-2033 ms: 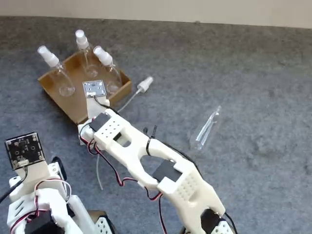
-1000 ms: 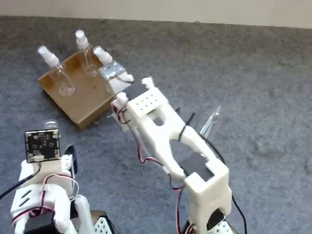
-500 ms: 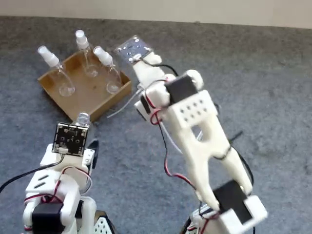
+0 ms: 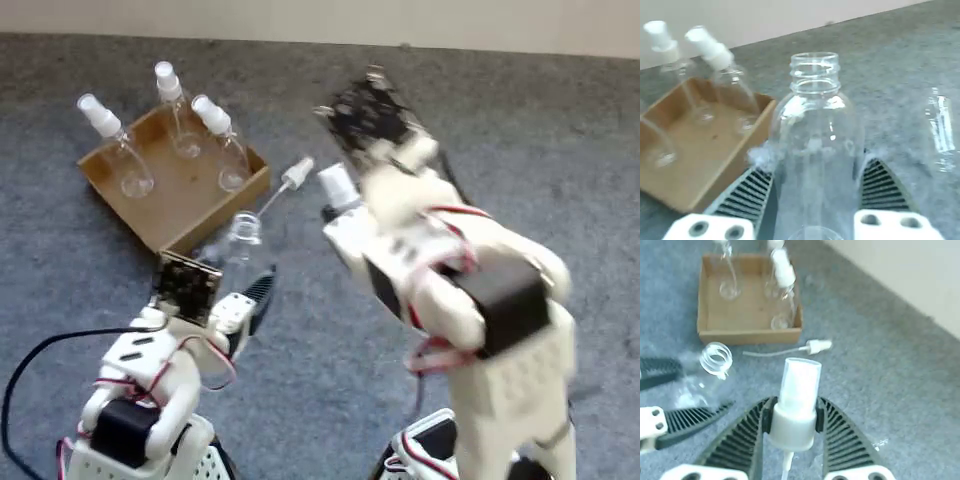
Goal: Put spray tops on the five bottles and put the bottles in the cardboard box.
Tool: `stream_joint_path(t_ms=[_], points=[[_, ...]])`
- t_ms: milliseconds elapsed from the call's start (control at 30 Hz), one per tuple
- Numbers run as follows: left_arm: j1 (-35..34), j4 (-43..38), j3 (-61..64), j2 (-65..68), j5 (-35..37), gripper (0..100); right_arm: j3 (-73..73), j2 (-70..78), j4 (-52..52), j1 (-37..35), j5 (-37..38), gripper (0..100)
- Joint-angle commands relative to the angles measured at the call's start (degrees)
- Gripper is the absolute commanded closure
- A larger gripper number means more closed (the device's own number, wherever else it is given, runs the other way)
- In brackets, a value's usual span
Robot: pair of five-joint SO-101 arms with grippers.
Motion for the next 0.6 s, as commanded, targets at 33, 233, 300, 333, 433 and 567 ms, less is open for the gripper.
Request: stream_joint_path(t_ms=[33,233,300,333,433,567], points=[[8.04,-12.4,4.88,-0.22,3.08,98,-1.01,-6.73,0.13,5.58,0.18,99.4],[14.46,-26.46,12.26,-0.22,3.16,98,-1.01,-10.95,-0.13,7.6,-0.7,99.4],[17.54,-32.26,15.43,-0.22,3.16,98,-1.01,-11.82,-0.13,7.69,-4.48,99.4],[18.95,-34.55,16.84,-0.22,3.16,98,-1.01,-12.0,-0.31,7.69,-6.24,99.4],[21.67,-38.33,19.82,-0.22,3.16,98,-1.01,-12.18,-1.8,7.69,-8.0,99.4],[22.37,-38.68,21.14,-0.22,3.25,98,-1.01,-12.18,-2.24,7.43,-8.44,99.4]])
